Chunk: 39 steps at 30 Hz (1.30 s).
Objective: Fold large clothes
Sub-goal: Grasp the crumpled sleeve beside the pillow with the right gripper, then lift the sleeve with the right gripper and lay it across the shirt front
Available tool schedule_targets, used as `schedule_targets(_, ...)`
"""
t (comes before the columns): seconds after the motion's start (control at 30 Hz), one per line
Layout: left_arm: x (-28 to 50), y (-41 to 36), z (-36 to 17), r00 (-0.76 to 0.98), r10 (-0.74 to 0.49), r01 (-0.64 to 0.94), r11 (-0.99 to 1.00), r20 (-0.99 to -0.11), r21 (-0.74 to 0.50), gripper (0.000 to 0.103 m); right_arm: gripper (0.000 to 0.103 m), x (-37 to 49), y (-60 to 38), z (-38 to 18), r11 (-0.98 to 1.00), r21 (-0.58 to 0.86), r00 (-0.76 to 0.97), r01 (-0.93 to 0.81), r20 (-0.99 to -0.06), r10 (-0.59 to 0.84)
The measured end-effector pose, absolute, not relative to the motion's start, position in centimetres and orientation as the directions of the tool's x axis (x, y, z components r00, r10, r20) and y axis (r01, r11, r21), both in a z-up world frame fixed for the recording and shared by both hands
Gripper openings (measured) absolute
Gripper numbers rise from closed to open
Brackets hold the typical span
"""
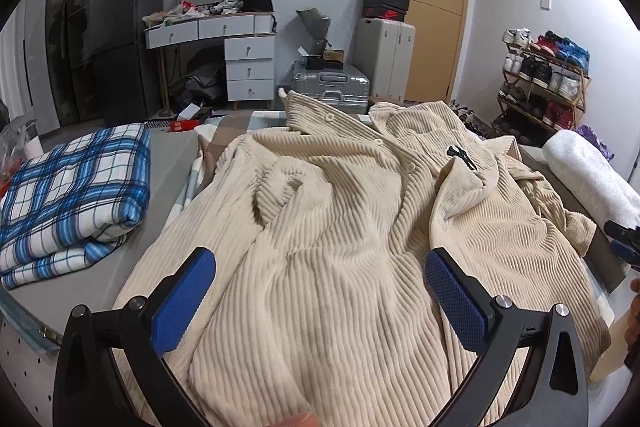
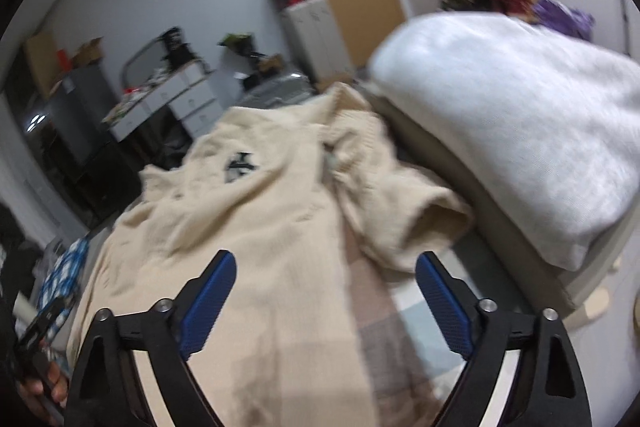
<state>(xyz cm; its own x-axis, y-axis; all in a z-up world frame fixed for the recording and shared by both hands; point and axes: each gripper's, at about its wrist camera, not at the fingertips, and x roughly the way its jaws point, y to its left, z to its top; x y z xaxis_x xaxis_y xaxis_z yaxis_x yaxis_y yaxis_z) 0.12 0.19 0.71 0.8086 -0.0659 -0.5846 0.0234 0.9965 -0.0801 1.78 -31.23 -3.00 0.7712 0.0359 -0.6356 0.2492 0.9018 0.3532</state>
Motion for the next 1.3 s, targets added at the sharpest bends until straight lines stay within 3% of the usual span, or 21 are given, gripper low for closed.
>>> schedule_targets(0.07,0.3,-0.2,0.6,0.806,-0.069,0.034,0.997,-0.588,-0.070,0.102,0.079,2.4,-32.9,-3.8,0.873,0.404,0.760,0.274,-0.647,0.061)
schedule_targets(0.33,0.9,-0.9,0.1,0.788,-0.071,0.053,0.997,-0.612,-0.047,0.102,0.064,5.7,-35.9,-5.9,0.804,0.445,0.707,0.394,-0.706,0.044)
schedule_targets(0.4,0.9,-0.9,0.1,0.788,-0.072,0.056,0.997,-0.611,-0.045,0.102,0.051,6.8,-36.0,-6.2,0.800,0.421,0.692,0.427,-0.722,0.010)
schedule_targets(0.47,0.9,-0.9,0.2,0.789,-0.071,0.057,0.997,-0.610,-0.043,0.102,0.023,7.8,-35.9,-6.3,0.797,0.391,0.668,0.461,-0.744,-0.022)
schedule_targets(0.53,0.9,-0.9,0.2,0.788,-0.072,0.057,0.997,-0.612,-0.044,0.102,0.005,8.5,-35.6,-5.6,0.809,0.361,0.667,0.464,-0.743,-0.051)
schedule_targets(0.73,0.5,-0.2,0.4,0.799,-0.065,0.062,0.998,-0.598,-0.026,0.102,0.004,7.0,-35.5,3.7,0.922,0.196,0.778,0.333,-0.610,-0.152)
schedule_targets(0.87,0.8,0.3,0.4,0.804,-0.074,0.067,0.997,-0.590,-0.034,0.102,0.004,5.4,-35.3,10.6,0.985,0.048,0.848,0.163,-0.517,-0.115)
schedule_targets(0.93,1.0,0.7,0.4,0.805,-0.078,0.062,0.997,-0.588,-0.047,0.102,0.004,5.0,-34.8,12.7,0.992,0.004,0.849,0.127,-0.517,-0.107)
schedule_targets(1.17,1.1,1.0,0.4,0.807,-0.096,0.067,0.995,-0.583,-0.072,0.102,0.004,4.8,-32.3,15.8,0.997,0.016,0.895,0.076,-0.441,-0.061)
schedule_targets(1.3,1.0,1.1,0.5,0.806,-0.103,0.075,0.995,-0.583,-0.072,0.102,0.004,6.0,-27.3,14.9,0.997,0.028,0.878,-0.071,-0.472,0.076)
